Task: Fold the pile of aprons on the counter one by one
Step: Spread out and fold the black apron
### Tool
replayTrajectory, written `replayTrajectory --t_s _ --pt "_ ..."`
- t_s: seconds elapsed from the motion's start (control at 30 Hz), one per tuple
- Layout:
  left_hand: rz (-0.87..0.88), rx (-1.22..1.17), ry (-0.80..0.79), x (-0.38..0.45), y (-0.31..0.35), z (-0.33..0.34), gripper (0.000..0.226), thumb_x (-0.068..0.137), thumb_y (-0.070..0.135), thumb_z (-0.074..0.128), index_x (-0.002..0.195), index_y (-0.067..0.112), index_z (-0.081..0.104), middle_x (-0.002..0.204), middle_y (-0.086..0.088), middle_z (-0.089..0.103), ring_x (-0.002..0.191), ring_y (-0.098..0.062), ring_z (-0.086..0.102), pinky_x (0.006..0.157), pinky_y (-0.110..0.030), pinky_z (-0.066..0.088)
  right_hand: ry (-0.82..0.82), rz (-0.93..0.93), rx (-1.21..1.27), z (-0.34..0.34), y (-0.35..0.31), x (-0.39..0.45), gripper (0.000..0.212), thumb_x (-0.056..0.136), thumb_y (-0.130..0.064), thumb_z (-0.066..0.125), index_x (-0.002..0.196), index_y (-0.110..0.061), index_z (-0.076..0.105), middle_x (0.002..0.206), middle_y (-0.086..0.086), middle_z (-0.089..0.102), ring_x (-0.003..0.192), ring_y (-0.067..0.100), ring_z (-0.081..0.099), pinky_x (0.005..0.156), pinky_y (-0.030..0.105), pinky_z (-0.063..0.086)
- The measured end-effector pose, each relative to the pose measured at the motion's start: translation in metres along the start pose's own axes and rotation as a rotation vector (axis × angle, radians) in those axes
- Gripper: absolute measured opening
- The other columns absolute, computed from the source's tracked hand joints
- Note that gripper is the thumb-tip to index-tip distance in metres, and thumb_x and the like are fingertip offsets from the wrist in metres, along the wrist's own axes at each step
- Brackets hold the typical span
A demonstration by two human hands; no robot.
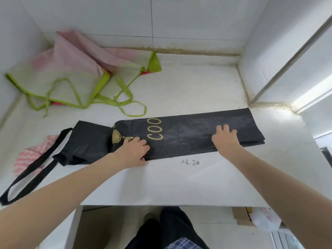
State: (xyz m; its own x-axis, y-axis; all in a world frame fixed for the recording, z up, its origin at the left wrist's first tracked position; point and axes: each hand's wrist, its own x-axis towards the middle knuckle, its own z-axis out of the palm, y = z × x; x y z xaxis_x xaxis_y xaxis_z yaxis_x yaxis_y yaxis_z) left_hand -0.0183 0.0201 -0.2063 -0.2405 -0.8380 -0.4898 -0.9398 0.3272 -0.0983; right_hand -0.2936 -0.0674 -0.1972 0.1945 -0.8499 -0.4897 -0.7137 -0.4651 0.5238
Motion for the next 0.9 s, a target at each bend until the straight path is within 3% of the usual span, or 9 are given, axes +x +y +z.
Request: replayTrajectory --t_s 0.13,0.33,0.43,0.5,0.6,0.63,0.7,0.8,0.9 --pt "-0.057 0.105 -0.021 0.017 -0.020 -0.011 0.034 0.091 0.027 0.044 0.121 0.012 0.049 0.125 -0.006 0.043 0.122 -0.025 0.035 0.103 -0.042 0.031 0.023 -0.004 -0.002 0.004 -0.011 -0.003 0.036 0.086 -0.006 0.057 0.121 -0.013 0.052 0.127 0.012 0.037 0.118 0.033 0.035 0.094 0.048 0.040" --pt "-0.015 0.157 -0.104 0.026 -0.028 -0.018 0.031 0.091 0.028 0.046 0.119 0.015 0.053 0.124 -0.007 0.041 0.122 -0.025 0.035 0.106 -0.048 0.029 0.006 -0.004 0.075 0.005 -0.013 -0.002 0.030 0.086 -0.005 0.053 0.116 -0.010 0.053 0.121 0.011 0.039 0.111 0.031 0.036 0.083 0.038 0.043" --pt "0.003 0.108 -0.113 0.024 -0.031 -0.016 0.023 0.089 0.025 0.049 0.106 0.013 0.059 0.116 -0.006 0.042 0.113 -0.025 0.038 0.098 -0.042 0.035 -0.082 -0.087 0.157 -0.001 -0.002 0.002 0.024 0.086 -0.010 0.049 0.110 -0.007 0.051 0.121 0.011 0.037 0.117 0.034 0.031 0.081 0.035 0.043" --pt "0.014 0.057 -0.153 0.025 -0.032 -0.024 0.017 0.086 0.029 0.053 0.093 0.014 0.059 0.107 -0.004 0.043 0.102 -0.022 0.039 0.086 -0.037 0.040 -0.190 -0.161 0.193 -0.009 0.007 0.003 0.007 0.084 -0.012 0.047 0.089 -0.008 0.050 0.114 0.011 0.036 0.115 0.033 0.029 0.079 0.035 0.043" --pt "0.017 -0.151 -0.116 0.030 -0.027 -0.042 0.020 0.085 0.036 0.056 0.080 0.017 0.055 0.099 -0.001 0.050 0.100 -0.021 0.044 0.074 -0.031 0.040 -0.371 -0.280 0.251 -0.023 0.028 0.010 0.012 0.082 -0.021 0.050 0.072 -0.015 0.052 0.104 0.006 0.043 0.103 0.029 0.034 0.089 0.041 0.043" --pt "0.029 -0.212 -0.026 0.033 -0.022 -0.046 0.019 0.086 0.036 0.056 0.084 0.017 0.055 0.101 -0.001 0.049 0.104 -0.022 0.045 0.075 -0.032 0.042 -0.351 -0.295 0.346 -0.027 0.035 0.013 0.011 0.083 -0.020 0.051 0.077 -0.015 0.059 0.106 0.006 0.051 0.103 0.028 0.042 0.092 0.041 0.044" --pt "0.050 -0.298 0.106 0.041 -0.006 -0.051 0.027 0.089 0.036 0.055 0.108 0.018 0.053 0.118 -0.002 0.043 0.117 -0.026 0.038 0.083 -0.038 0.045 -0.170 -0.262 0.555 -0.030 0.049 0.020 0.019 0.087 -0.010 0.049 0.098 -0.010 0.065 0.115 0.008 0.058 0.106 0.026 0.053 0.092 0.033 0.044" --pt "0.012 -0.355 -0.040 0.052 0.027 -0.052 0.069 0.086 0.049 0.057 0.144 0.031 0.024 0.149 -0.010 0.013 0.133 -0.041 0.018 0.100 -0.051 0.038 -0.041 -0.204 0.527 -0.016 0.054 0.024 0.036 0.089 -0.009 0.052 0.124 -0.014 0.050 0.129 0.011 0.038 0.114 0.029 0.044 0.093 0.037 0.042" --pt "-0.054 -0.250 -0.150 0.060 0.044 -0.047 0.088 0.083 0.058 0.057 0.149 0.036 0.003 0.156 -0.011 -0.009 0.139 -0.047 0.001 0.104 -0.056 0.027 -0.121 -0.227 0.492 0.006 0.045 0.017 0.069 0.078 -0.020 0.067 0.136 -0.016 0.030 0.134 0.008 0.026 0.122 0.028 0.030 0.090 0.037 0.043"
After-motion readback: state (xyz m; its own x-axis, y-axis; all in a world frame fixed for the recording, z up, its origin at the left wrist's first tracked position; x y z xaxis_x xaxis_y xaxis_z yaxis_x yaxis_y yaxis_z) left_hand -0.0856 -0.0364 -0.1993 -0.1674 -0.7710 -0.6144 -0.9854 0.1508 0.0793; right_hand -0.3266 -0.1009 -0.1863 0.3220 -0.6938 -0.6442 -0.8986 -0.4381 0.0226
